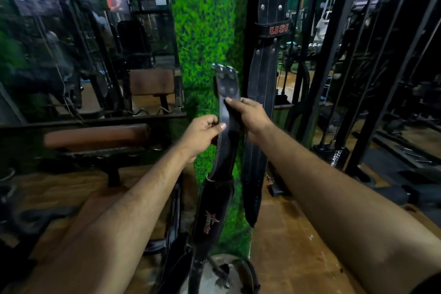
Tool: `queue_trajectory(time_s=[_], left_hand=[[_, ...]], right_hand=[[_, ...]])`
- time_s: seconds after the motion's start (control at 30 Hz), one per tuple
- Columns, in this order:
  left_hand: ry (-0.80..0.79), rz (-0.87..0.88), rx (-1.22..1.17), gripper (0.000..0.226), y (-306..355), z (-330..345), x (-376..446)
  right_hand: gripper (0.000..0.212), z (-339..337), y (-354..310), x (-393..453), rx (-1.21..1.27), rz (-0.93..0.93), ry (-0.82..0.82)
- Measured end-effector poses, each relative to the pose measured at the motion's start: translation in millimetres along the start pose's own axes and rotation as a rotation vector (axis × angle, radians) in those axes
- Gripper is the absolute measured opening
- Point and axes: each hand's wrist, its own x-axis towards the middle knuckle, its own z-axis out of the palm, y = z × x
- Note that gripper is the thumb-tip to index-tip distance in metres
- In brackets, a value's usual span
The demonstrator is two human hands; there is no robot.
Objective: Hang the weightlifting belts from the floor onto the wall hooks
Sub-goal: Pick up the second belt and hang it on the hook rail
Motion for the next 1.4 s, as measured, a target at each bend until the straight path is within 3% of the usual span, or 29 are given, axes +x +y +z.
queue_trajectory(time_s=[0.1, 0.2, 0.33, 0.57, 0.7, 0.93, 1.1, 1.23, 1.4], left_hand=[[0.017, -0.007, 0.041, 0.027, -5, -1, 0], [0.111, 0.009, 0.014, 0.029, 4, -2, 9], [0.252, 0.065, 0.043, 0.024, 23, 1, 34], [0.324, 0.092, 0.124, 0.041, 47, 31, 58], [0.389, 0.149, 0.052, 0.039, 67, 47, 71], [0.489, 0.295, -0.054, 0.033, 65, 79, 78], [0.468, 0.152, -0.026, 0.04, 20, 93, 65], [0.429, 0.032, 0.173, 0.046, -12, 95, 52], [0.288, -0.113, 0.179, 0.026, -26, 75, 43]], right_hand=[[0.011, 3, -10, 11, -0.057, 0.02, 0.002], [0.003, 5, -14, 15, -0.068, -0.091, -0.065], [0.009, 1, -36, 23, -0.079, -0.228, -0.16], [0.037, -11, -62, 60, -0.141, -0.326, -0.051], [0.016, -20, -78, 69, -0.078, -0.441, -0.151], [0.014, -19, -102, 80, 0.099, -0.504, -0.232], [0.012, -12, -120, 86, 0.21, -0.541, -0.134], [0.012, -14, -118, 94, 0.27, -0.486, -0.105], [0.015, -19, -107, 97, 0.351, -0.431, -0.08]])
